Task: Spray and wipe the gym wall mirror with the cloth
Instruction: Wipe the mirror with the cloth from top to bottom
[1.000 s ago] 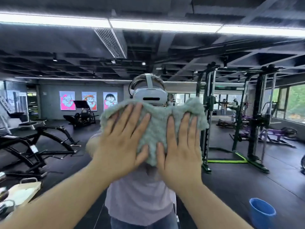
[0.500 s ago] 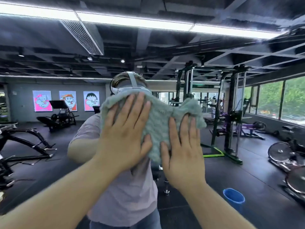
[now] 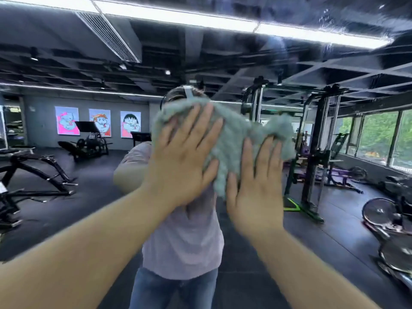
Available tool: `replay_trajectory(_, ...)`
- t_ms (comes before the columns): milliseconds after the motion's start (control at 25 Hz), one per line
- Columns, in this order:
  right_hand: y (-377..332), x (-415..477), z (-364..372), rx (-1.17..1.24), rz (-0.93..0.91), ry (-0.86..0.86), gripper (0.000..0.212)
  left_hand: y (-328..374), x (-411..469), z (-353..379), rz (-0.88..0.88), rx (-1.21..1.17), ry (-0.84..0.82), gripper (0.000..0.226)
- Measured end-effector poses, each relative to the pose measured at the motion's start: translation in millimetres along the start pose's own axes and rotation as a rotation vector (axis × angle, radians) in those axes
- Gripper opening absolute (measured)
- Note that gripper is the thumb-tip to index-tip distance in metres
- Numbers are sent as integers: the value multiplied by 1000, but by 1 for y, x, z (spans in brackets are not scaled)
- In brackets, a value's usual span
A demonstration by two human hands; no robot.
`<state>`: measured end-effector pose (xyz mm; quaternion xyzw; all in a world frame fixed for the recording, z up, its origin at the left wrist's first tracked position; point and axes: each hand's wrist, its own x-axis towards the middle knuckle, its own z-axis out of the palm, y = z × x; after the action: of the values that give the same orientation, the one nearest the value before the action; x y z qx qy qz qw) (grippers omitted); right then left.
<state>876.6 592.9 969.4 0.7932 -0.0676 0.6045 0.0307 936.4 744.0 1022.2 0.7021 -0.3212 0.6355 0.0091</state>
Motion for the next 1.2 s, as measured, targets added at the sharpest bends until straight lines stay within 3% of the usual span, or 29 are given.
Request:
replay_trajectory(80, -3, -59, 6, 16, -54, -111, 59, 14, -50, 1, 109, 7, -55, 68)
replay_trajectory(160, -13, -63, 9, 14, -61, -146, 58, -11, -59, -2, 207, 31, -68, 68)
replay_trajectory(360, -118, 65, -2, 118, -55, -27, 59, -147, -32, -36, -29, 85, -95, 75)
replay_trajectory(440, -166, 79, 4, 131, -55, -28, 61, -182, -45, -46, -98, 85, -126, 76)
replay_trajectory(600, -227, -4, 37, 113, -50, -2, 60, -206, -126, -42, -107, 71, -183, 76)
replay_trajectory(720, -245, -92, 50, 46, -133, -125, 64, -194, -216, -41, -53, 70, -239, 71)
replay_trajectory(800, -230, -94, 47, 7, -94, -158, 67, -190, -208, -39, 20, 24, -204, 69)
replay_trajectory(920, -176, -37, 24, -30, 126, -148, 63, -159, -117, -33, 85, -26, -104, 67)
replay_trajectory(1000, -131, -13, 7, -15, 176, -121, 61, -126, -71, -28, 84, -57, -80, 70)
replay_trajectory(1200, -54, -96, 10, -21, 202, -140, 61, -18, -103, 2, 106, -111, -97, 71)
